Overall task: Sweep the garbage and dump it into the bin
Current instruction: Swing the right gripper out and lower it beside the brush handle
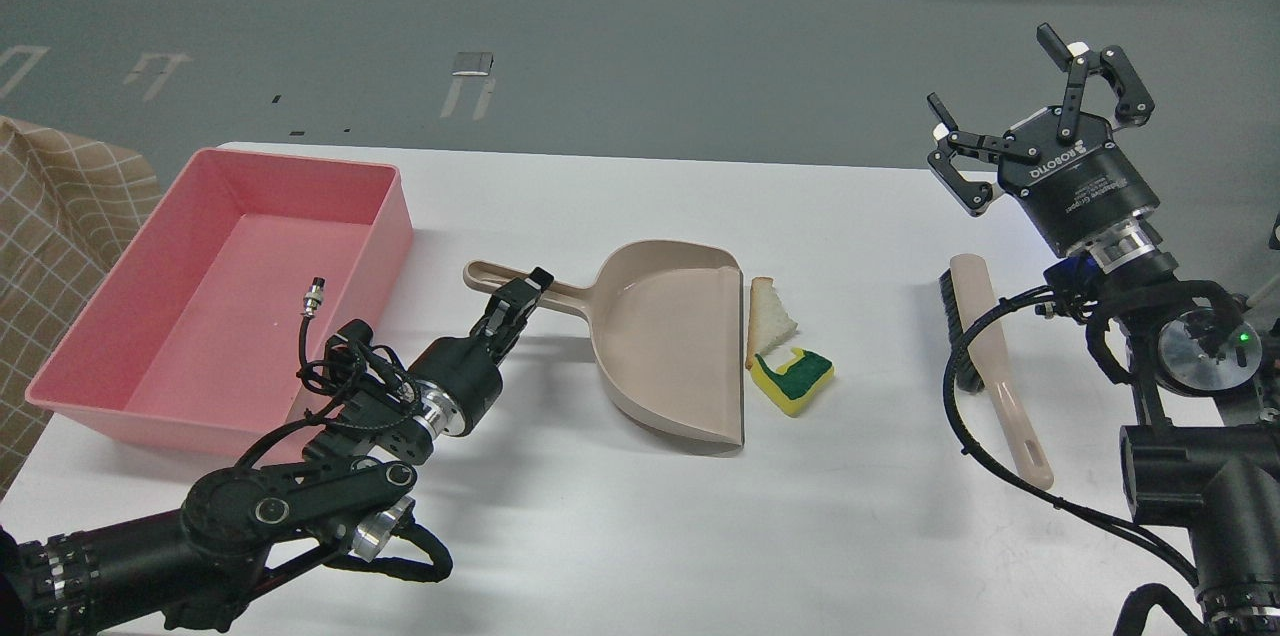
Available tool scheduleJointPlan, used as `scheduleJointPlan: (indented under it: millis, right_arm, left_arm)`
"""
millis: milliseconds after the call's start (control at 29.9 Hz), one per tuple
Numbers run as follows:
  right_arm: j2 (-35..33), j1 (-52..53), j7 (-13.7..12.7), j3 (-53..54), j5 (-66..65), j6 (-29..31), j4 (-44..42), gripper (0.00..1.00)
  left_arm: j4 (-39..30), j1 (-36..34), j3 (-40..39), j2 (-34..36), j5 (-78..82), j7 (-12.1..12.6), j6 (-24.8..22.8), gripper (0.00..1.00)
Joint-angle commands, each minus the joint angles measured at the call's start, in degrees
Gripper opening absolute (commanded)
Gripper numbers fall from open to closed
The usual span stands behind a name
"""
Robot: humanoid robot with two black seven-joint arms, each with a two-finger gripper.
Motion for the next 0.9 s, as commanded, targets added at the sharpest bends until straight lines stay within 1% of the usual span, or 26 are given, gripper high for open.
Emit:
scheduleJointPlan:
  millis: [0,67,134,167,368,435,501,602,635,769,869]
  right_arm:
    - [-1.1,0.0,-0.1,-0.1,-0.5,0.0,0.1,1.0]
    - [-2.7,0.0,-0.1,-0.6,-0.6,0.0,0.1,1.0]
    - [-5.2,0.4,-0.1,-4.6,-0.6,0.0,-0.1,1.0]
    - [-5.2,0.4,-0.1,-4.7,-0.6,0.0,-0.1,1.0]
    - [-14.9,2.2,-0.1,-13.2,-2.1,0.0,-0.1,1.0]
    - [-17.0,3.0,-0.1,-14.7,-3.5,0.0,-0.2,1.0]
    - [-20.7,4.6,-0.2,-17.4,-7.3,0.0,0.0,1.0]
    - [-24.2,7.3,-0.2,-20.7,-12.8,0.0,0.2,1.0]
    - [-24.2,7.3,-0.2,-20.7,-12.9,0.0,0.2,1.0]
    - [-28.8,12.0,-0.2,-26.1,-20.3,0.0,0.3,1.0]
    - [-31.8,13.7,-0.3,-29.3,-22.4,0.0,0.6,1.0]
  left_arm:
    - [0.0,0.0,0.0,0.0,0.1,0.0,0.0,0.0]
    - [0.0,-0.1,0.0,0.0,0.0,0.0,0.0,0.0]
    - [0.0,-0.2,0.0,0.0,0.0,0.0,0.0,0.0]
    - [0.0,-0.2,0.0,0.0,0.0,0.0,0.0,0.0]
    - [0.0,-0.2,0.0,0.0,0.1,-0.1,0.0,0.0]
    - [0.0,-0.2,0.0,0.0,0.1,0.0,0.0,0.0]
    - [-0.1,-0.2,0.0,0.0,0.2,-0.1,0.0,0.0]
    - [-0.2,-0.2,0.0,0.0,0.2,-0.1,0.0,0.0]
    - [-0.2,-0.2,0.0,0.0,0.2,-0.1,0.0,0.0]
    - [-0.4,-0.1,0.0,0.0,0.2,-0.2,0.0,0.0]
    - [-0.4,-0.2,0.1,0.0,0.2,-0.2,0.0,0.0]
